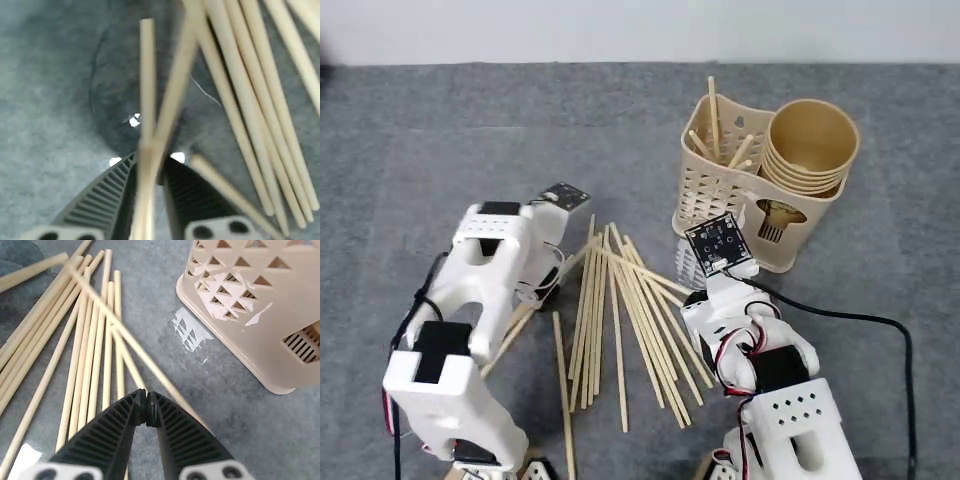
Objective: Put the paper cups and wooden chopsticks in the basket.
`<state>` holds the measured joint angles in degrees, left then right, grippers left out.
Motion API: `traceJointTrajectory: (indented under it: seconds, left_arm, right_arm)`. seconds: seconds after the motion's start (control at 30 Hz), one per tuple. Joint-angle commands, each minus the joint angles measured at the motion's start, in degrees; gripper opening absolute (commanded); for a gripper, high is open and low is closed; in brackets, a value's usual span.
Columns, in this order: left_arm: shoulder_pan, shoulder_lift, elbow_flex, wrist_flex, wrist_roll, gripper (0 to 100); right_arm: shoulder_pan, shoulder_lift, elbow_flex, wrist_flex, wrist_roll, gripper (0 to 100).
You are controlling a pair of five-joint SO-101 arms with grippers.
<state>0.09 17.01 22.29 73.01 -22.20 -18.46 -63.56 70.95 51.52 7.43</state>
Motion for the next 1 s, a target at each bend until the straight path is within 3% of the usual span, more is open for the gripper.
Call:
traceJointTrajectory:
  seconds: [0.0, 0.33, 0.83, 0.97]
  left_arm:
    - [0.79, 0.62, 0.92, -1.93, 0.53, 1]
    - [4.22, 0.09, -4.44, 5.27, 0.62, 1]
    - [4.48, 0.0, -31.69, 27.34, 0.62, 1]
    - [4.57, -0.88, -37.67, 27.6, 0.7, 1]
  right_arm:
    - [-0.13, -1.27, -0.26, -0.75, -0.18, 0.9]
    - [-0.13, -1.27, -0.26, -0.66, -0.09, 0.9]
    - [-0.04, -1.27, -0.26, -0.66, -0.09, 0.9]
    - [-0.04, -1.27, -0.26, -0.66, -0.09, 0.9]
